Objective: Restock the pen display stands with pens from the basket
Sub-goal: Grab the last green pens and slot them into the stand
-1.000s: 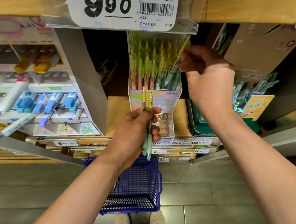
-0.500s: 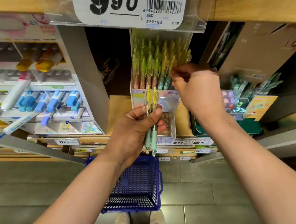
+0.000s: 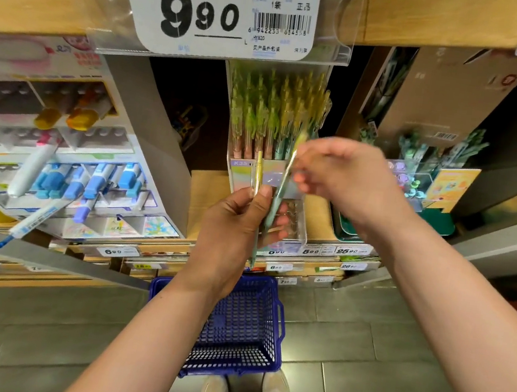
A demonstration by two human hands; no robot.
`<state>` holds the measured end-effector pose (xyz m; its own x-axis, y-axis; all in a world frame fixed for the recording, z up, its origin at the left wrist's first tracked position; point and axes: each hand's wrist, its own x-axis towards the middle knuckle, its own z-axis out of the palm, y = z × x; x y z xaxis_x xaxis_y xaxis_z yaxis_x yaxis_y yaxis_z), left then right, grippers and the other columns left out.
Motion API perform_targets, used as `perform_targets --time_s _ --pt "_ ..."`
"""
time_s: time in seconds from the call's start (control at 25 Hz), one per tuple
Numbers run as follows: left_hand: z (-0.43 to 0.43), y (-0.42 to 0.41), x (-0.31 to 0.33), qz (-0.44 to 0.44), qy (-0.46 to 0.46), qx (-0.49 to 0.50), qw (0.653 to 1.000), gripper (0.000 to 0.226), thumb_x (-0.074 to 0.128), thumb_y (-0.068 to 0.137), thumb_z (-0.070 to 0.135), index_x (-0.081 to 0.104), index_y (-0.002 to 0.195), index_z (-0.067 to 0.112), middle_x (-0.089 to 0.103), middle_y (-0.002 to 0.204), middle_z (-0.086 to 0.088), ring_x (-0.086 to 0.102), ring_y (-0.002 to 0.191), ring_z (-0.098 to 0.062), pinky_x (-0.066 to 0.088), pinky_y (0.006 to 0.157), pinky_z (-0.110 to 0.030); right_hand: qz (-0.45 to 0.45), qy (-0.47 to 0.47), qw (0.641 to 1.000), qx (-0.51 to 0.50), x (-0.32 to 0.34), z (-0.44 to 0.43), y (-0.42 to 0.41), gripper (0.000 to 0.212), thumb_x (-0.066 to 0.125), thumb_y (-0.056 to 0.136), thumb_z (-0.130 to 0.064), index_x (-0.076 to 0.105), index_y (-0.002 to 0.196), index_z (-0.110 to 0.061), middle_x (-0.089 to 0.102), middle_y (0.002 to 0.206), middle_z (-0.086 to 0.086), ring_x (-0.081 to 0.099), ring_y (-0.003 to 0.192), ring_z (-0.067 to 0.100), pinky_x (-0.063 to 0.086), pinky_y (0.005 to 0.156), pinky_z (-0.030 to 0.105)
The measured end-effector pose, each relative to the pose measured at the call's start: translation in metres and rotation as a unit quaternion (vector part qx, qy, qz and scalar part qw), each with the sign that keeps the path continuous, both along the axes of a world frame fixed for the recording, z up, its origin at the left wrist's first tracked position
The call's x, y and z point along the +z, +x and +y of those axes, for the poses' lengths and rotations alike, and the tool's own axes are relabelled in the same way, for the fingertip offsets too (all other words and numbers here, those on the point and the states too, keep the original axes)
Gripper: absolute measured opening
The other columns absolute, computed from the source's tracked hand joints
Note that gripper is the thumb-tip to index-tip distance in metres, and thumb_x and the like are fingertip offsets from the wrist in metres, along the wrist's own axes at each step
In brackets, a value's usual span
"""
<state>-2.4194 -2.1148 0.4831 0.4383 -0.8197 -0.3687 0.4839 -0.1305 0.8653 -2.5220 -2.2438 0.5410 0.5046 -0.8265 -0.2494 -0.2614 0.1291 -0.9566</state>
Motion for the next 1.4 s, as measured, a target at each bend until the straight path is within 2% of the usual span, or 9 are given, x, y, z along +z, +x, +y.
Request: perform_targets --time_s 0.2,0.36,0.56,0.8,0.96,1.04,1.12,1.24,1.4 --pt "-0.003 -0.001 0.0 -0.074 0.026 -0.019 0.997 0.036 0.052 0.103 0.038 0.071 0.114 0.01 0.061 0.08 0.001 0.043 0.058 -0.012 0.04 0.054 -0.024 0.009 -0.209 0.968 -0.137 0.022 -0.034 -0.006 0.01 0.065 0.096 -0.014 0.075 0.095 -0.011 0.074 0.076 0.0 0.072 0.068 0.015 0.062 0.074 0.031" --pt "-0.013 -0.004 0.003 0.068 0.006 -0.012 0.998 0.037 0.039 0.108 0.023 0.068 0.12 0.004 0.064 0.08 -0.005 0.046 0.062 -0.015 0.04 0.055 -0.024 0.058 -0.317 0.941 -0.104 0.012 -0.038 -0.001 0.018 0.064 0.096 -0.02 0.073 0.11 -0.012 0.076 0.097 0.004 0.072 0.088 0.021 0.057 0.084 0.038" --pt "-0.017 -0.002 0.003 0.107 -0.035 -0.009 0.994 0.031 0.044 0.105 0.012 0.069 0.119 0.002 0.067 0.084 -0.006 0.052 0.068 -0.014 0.045 0.062 -0.024 0.13 -0.415 0.9 -0.028 0.0 -0.037 0.007 0.019 0.064 0.095 -0.018 0.073 0.112 -0.017 0.075 0.098 0.004 0.07 0.085 0.02 0.055 0.077 0.03" --pt "-0.013 -0.001 0.004 0.084 -0.042 -0.002 0.996 0.029 0.045 0.105 0.006 0.068 0.123 0.004 0.072 0.094 -0.004 0.058 0.073 -0.012 0.049 0.07 -0.023 0.209 -0.417 0.884 0.026 -0.012 -0.035 0.013 0.019 0.06 0.097 -0.023 0.073 0.11 -0.017 0.074 0.098 0.012 0.067 0.085 0.031 0.054 0.075 0.039" --pt "-0.014 -0.01 0.008 0.029 -0.038 0.002 0.999 0.025 0.055 0.102 0.008 0.066 0.124 0.008 0.076 0.104 -0.001 0.063 0.079 -0.01 0.054 0.072 -0.024 0.301 -0.414 0.858 0.036 -0.015 -0.033 0.011 0.026 0.059 0.099 -0.037 0.075 0.101 -0.016 0.069 0.079 0.006 0.063 0.074 0.025 0.041 0.065 0.029" --pt "-0.016 -0.012 0.01 0.042 -0.049 0.014 0.998 0.022 0.059 0.099 0.01 0.065 0.12 0.008 0.077 0.106 -0.004 0.065 0.077 -0.011 0.056 0.069 -0.025 0.236 -0.34 0.91 0.004 -0.017 -0.027 0.005 0.03 0.058 0.099 -0.037 0.076 0.089 -0.017 0.072 0.075 0.001 0.067 0.074 0.021 0.046 0.07 0.023" --pt "-0.018 -0.012 0.011 0.038 -0.043 0.026 0.998 0.025 0.061 0.097 0.01 0.063 0.122 0.005 0.076 0.103 -0.005 0.064 0.076 -0.013 0.055 0.068 -0.025 0.099 -0.189 0.977 -0.009 -0.014 -0.013 -0.002 0.032 0.056 0.1 -0.038 0.074 0.079 -0.021 0.074 0.075 -0.002 0.071 0.074 0.015 0.058 0.079 0.038" --pt "-0.022 -0.013 0.012 0.021 -0.033 0.022 0.999 0.026 0.062 0.096 0.009 0.065 0.122 0.004 0.075 0.095 -0.005 0.064 0.077 -0.014 0.055 0.068 -0.025 0.06 -0.123 0.99 0.023 -0.015 0.0 -0.012 0.014 0.07 0.089 -0.042 0.076 0.088 -0.029 0.076 0.081 -0.008 0.071 0.077 0.009 0.06 0.083 0.041" --pt "-0.025 -0.017 0.014 0.013 -0.029 0.001 0.999 0.024 0.062 0.097 0.009 0.066 0.12 0.004 0.075 0.096 -0.005 0.066 0.081 -0.015 0.056 0.074 -0.027 0.036 -0.081 0.996 0.009 -0.006 -0.004 -0.019 0.006 0.074 0.089 -0.018 0.076 0.095 -0.02 0.078 0.08 -0.002 0.075 0.077 0.017 0.062 0.085 0.041"
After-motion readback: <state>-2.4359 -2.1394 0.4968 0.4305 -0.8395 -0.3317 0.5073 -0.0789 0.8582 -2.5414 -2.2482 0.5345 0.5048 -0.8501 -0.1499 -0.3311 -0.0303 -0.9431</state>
